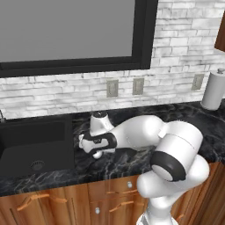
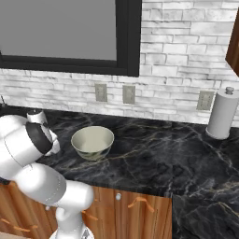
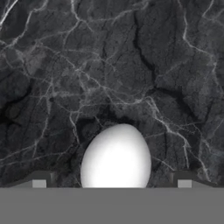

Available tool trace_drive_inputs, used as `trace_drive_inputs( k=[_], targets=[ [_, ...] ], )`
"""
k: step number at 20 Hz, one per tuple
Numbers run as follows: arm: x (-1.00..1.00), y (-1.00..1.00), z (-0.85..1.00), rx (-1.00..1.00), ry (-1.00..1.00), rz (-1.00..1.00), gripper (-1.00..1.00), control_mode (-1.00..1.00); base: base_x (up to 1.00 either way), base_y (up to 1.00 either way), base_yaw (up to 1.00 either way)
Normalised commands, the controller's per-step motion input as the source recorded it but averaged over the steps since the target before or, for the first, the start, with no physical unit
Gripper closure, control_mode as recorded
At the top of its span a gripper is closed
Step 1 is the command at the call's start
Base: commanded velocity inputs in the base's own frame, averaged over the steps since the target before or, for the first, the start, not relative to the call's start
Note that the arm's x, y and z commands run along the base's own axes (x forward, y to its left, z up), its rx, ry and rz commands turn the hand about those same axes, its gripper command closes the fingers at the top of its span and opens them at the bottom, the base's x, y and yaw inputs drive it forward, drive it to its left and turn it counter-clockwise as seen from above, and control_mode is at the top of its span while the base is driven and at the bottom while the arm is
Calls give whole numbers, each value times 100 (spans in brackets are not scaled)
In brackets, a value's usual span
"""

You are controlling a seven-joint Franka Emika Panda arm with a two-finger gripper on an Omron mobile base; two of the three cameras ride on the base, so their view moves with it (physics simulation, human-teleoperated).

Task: Gather the eggs and milk located in the vicinity of the sink area and place them right next to the bowl.

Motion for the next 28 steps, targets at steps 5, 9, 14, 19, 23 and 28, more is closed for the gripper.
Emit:
trace_drive_inputs(
  k=[5,9,14,19,23,28],
  targets=[
    [0,0,-24,0,3,-8,-100,-100,0,0,0],
    [1,0,-20,0,0,-3,-100,-100,0,0,0],
    [0,0,0,0,0,0,100,-100,0,0,0],
    [0,0,0,0,0,0,100,-100,0,0,0],
    [0,0,0,0,0,0,100,-100,0,0,0],
    [-16,-8,24,0,-5,0,100,-100,0,0,0]
  ],
)
